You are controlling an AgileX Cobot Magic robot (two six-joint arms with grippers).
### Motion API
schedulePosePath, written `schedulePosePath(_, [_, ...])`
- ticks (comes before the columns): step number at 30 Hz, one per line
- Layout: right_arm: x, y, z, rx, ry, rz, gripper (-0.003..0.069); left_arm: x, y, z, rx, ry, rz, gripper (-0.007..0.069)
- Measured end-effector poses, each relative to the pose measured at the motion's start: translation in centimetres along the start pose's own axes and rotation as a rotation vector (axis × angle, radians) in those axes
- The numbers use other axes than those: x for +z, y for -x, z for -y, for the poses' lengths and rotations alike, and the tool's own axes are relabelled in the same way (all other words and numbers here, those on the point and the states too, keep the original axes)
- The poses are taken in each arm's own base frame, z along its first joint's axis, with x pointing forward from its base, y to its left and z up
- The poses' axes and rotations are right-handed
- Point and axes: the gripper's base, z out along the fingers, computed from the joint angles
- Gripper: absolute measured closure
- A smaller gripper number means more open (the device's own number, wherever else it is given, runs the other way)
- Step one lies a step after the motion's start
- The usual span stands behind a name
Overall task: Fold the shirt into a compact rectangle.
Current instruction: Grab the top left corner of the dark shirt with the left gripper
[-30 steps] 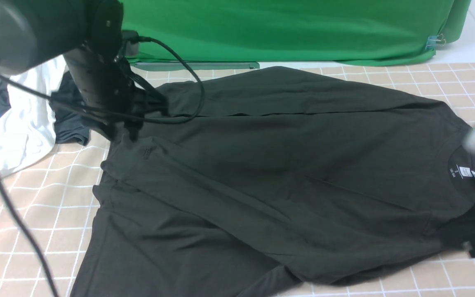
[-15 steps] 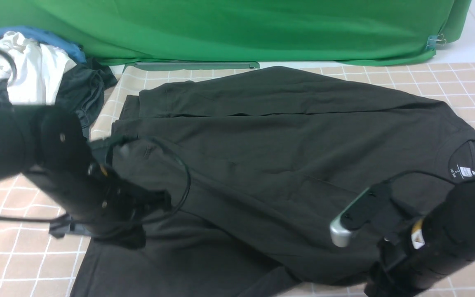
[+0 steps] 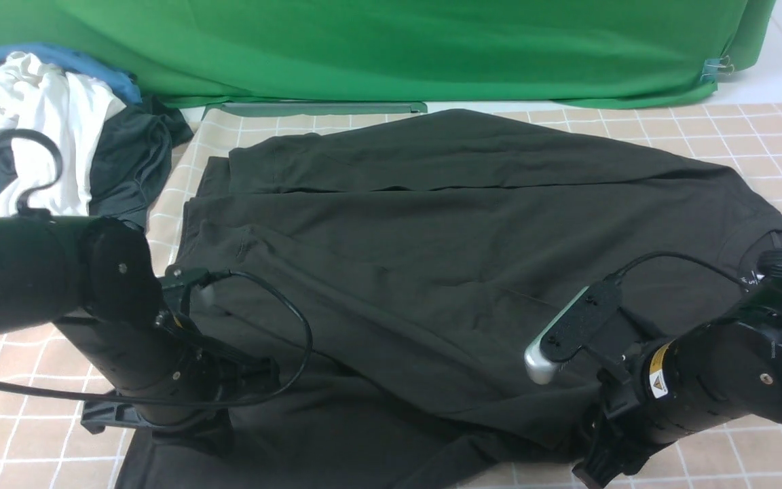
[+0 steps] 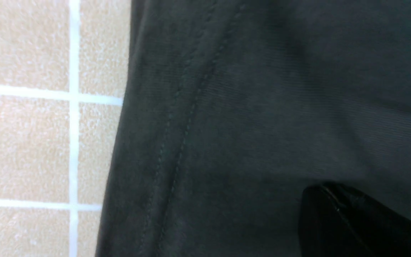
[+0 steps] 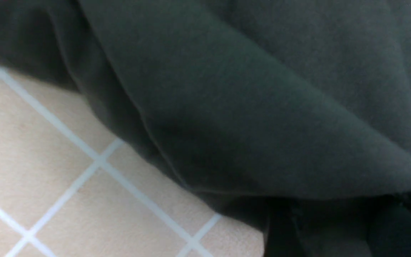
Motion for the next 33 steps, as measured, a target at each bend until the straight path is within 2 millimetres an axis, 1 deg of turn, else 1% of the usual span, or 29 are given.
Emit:
schedulePosePath(2, [0.2,0.1,0.0,-0.006,-0.001,0.006,0.0293,0.2,0.0,0.0,-0.001,0.003,-0.006,0.0624])
schedulePosePath(3, [0.3,0.1,0.0,-0.008,-0.002,0.010,0.0302,0.2,0.0,0.0,-0.001,0.003,-0.006,0.0624])
schedulePosePath(4, [0.4,0.2,0.0,-0.014,-0.003,0.017,0.0328,0.2,0.0,0.0,-0.001,0.003,-0.007,0.0624])
schedulePosePath(5, [0.5,0.4,0.0,-0.022,-0.002,0.025,0.0371,0.2,0.0,0.0,-0.001,0.002,-0.005,0.0624])
schedulePosePath(6, [0.6,0.4,0.0,-0.025,-0.002,0.025,0.0394,0.2,0.1,0.0,-0.002,0.001,-0.003,0.0624])
schedulePosePath(8, [0.8,0.6,-0.1,-0.038,0.002,0.020,0.0549,0.2,0.1,0.0,-0.002,0.001,-0.001,0.0624])
schedulePosePath(9, [0.8,0.7,-0.2,-0.040,0.003,0.012,0.0589,0.2,0.1,0.0,-0.002,0.000,-0.001,0.0624])
schedulePosePath(12, [0.5,0.7,-0.1,-0.033,0.005,-0.025,0.0622,0.2,0.1,0.0,0.007,-0.001,-0.001,0.0624])
schedulePosePath(13, [0.3,0.6,-0.1,-0.028,0.004,-0.036,0.0624,0.2,0.1,0.0,0.008,-0.001,-0.001,0.0624])
schedulePosePath(16, [-1.1,-0.7,-0.1,-0.017,0.001,-0.126,0.0627,0.2,0.1,0.0,0.006,-0.001,-0.001,0.0624])
schedulePosePath(18, [-2.9,-1.2,-0.1,-0.012,-0.004,-0.134,0.0627,0.2,0.1,0.0,0.002,-0.001,-0.001,0.0624])
schedulePosePath(22, [-5.2,-2.0,0.0,0.000,-0.009,-0.142,0.0627,0.2,0.1,0.0,0.002,-0.001,-0.001,0.0624])
schedulePosePath(24, [-5.6,-2.1,0.0,0.002,-0.010,-0.136,0.0627,0.2,0.1,0.0,0.002,-0.001,-0.001,0.0624])
schedulePosePath(27, [-5.8,-1.6,0.0,0.005,-0.013,-0.069,0.0624,0.2,0.1,0.0,0.001,-0.002,-0.001,0.0624])
schedulePosePath(29, [-5.5,-1.0,0.0,0.006,-0.014,-0.015,0.0584,0.2,0.1,0.0,0.000,-0.004,-0.001,0.0624])
schedulePosePath(30, [-5.2,-0.8,0.0,0.005,-0.014,-0.003,0.0552,0.2,0.1,0.0,0.000,-0.004,-0.001,0.0624])
schedulePosePath(33, [-4.0,-0.4,0.0,-0.008,-0.010,-0.014,0.0384,0.2,0.1,0.0,0.000,-0.004,0.001,0.0624])
